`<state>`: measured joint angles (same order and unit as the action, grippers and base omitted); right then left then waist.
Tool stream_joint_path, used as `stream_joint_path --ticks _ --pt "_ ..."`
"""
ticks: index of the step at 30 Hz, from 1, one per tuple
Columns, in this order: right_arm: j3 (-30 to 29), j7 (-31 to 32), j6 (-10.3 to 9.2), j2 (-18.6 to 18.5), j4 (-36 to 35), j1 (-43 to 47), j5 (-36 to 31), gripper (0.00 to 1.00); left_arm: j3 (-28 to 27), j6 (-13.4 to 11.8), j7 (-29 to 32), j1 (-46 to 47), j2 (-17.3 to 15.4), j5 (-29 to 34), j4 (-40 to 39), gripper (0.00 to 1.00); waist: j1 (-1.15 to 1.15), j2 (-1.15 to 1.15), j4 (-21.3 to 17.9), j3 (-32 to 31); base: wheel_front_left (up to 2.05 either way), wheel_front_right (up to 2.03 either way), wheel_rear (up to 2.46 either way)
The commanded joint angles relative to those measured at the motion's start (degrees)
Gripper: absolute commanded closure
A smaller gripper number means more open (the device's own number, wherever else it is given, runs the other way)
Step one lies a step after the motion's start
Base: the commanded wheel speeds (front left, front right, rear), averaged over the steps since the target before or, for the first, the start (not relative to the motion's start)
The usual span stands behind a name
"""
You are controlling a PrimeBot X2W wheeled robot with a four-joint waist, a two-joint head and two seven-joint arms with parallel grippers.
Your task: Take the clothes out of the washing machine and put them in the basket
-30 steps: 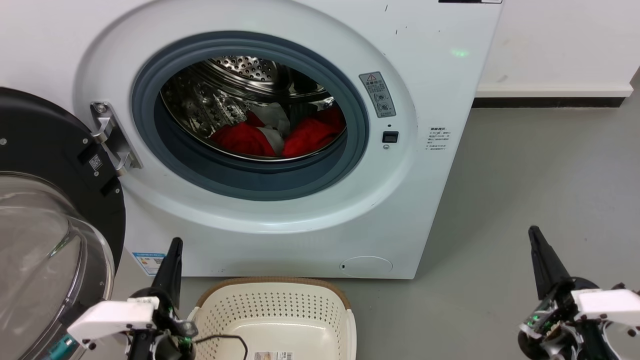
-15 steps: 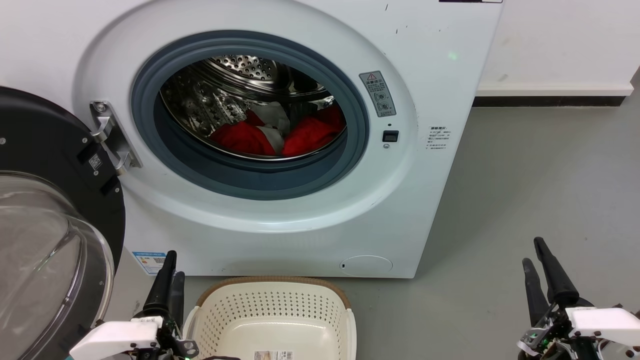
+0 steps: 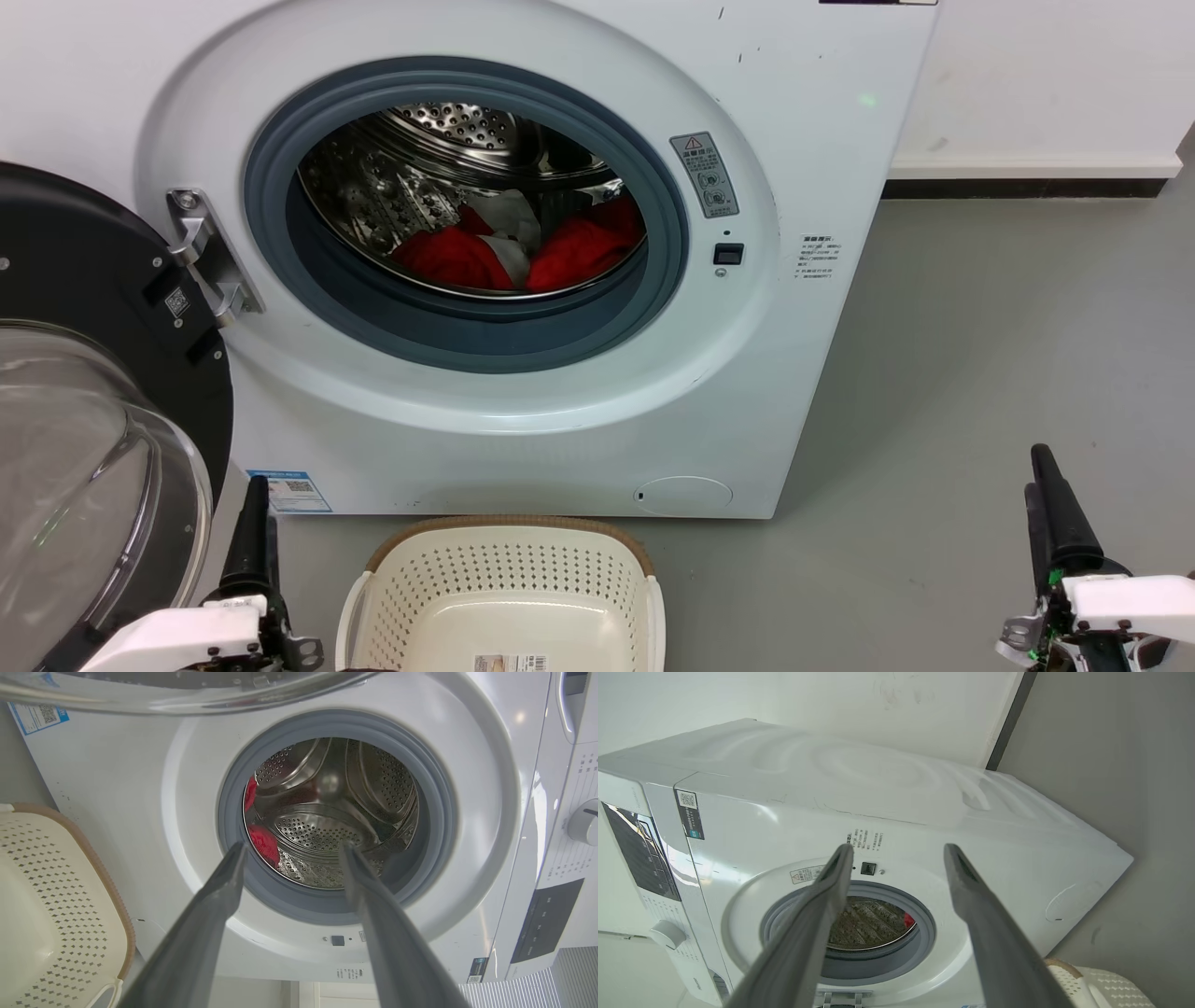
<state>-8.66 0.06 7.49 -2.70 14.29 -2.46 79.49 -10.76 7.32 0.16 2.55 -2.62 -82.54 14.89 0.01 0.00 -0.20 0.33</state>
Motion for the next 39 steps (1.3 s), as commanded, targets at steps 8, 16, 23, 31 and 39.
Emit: stream_joint_path --ticks 8,16,23,31,39 --pt "-0.9 -2.2 0.00 -0.3 -5.5 -1.7 -18.2 0.00 -3.6 0.1 -2.2 1.2 -0.2 9.2 -3.3 0.00 -0.01 0.00 0.0 0.1 0.00 0.00 0.00" --pt "0.9 -4.0 0.00 -0.3 -12.4 -1.8 -35.5 0.00 -3.1 -2.5 -4.1 0.8 -0.2 20.2 -11.0 0.00 -0.01 0.00 0.0 0.4 0.00 0.00 0.00" --pt "2.8 -5.3 0.00 -0.3 -17.3 -1.7 -46.1 0.00 -0.6 -4.8 -5.4 -0.4 -0.2 26.2 -15.2 0.00 -0.01 0.00 0.1 0.6 0.00 0.00 0.00" --pt "4.4 -6.7 0.00 -0.3 -19.6 -0.4 -54.9 0.00 3.5 -4.2 -6.8 -1.9 -0.2 35.9 -18.9 0.00 -0.01 0.00 0.0 0.8 0.00 0.00 0.00" --pt "5.8 -7.9 0.00 -0.3 -20.4 0.3 -60.8 0.00 7.1 -4.5 -8.0 -2.9 -0.2 45.1 -20.2 0.00 -0.01 0.00 -0.2 0.8 0.00 0.00 0.00"
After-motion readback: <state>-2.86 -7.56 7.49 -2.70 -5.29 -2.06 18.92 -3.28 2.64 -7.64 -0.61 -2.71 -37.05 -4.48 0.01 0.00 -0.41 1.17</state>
